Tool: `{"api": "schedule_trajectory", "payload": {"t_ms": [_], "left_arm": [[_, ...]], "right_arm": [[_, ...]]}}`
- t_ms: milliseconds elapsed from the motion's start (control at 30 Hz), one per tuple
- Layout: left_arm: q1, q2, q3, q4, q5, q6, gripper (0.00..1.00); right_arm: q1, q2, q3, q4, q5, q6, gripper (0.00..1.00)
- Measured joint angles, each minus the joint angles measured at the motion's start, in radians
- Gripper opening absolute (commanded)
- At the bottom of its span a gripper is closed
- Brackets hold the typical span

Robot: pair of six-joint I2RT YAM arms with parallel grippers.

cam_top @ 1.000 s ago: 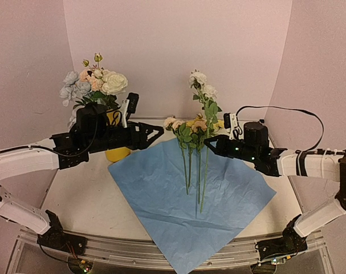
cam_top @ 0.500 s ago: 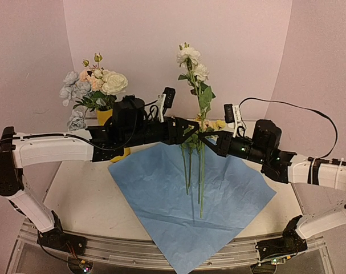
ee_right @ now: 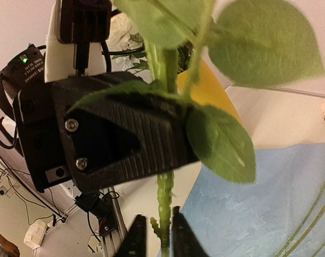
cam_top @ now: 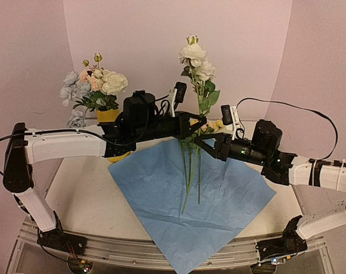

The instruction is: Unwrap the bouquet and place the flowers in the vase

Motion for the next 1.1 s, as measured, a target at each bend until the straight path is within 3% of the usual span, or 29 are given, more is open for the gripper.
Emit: {"api": "schedule_trajectory", "payload": {"t_ms": [33, 67, 133, 267, 433, 700, 1000, 1100], "left_arm": [[-0.002, 0.001, 0.000, 0.001, 0.003, 0.003, 0.00], [-0.005, 0.001, 0.000, -0.005, 0.007, 0.018, 0.00], [-0.005, -0.001, -0.002, -0.008, 0.009, 0.051, 0.00], [-0.005, -0.069, -0.092, -0.011, -0.007, 0.213, 0.00], [-0.004, -0.285, -0.267, -0.046, -0.094, 0.492, 0.00], [-0.004, -0.566, -0.288, -0.005, -0.306, 0.797, 0.00], [0.010, -0.552, -0.269, 0.094, -0.422, 1.041, 0.00], [0.076, -0.528, -0.261, 0.117, -0.409, 1.076, 0.00]], "right_arm": [[0.000, 0.000, -0.001, 0.002, 0.000, 0.003, 0.75], [0.000, -0.003, -0.002, 0.007, 0.001, -0.001, 0.87], [0.000, -0.011, -0.009, 0.010, 0.018, -0.003, 0.91], [0.001, -0.042, -0.036, -0.013, 0.097, -0.026, 0.93], [0.001, -0.103, -0.092, -0.043, 0.197, -0.051, 0.93], [0.001, -0.113, -0.103, -0.061, 0.266, -0.065, 0.93], [0.001, -0.070, -0.102, -0.064, 0.268, -0.076, 0.93], [0.001, -0.067, -0.101, -0.069, 0.267, -0.076, 0.93]]}}
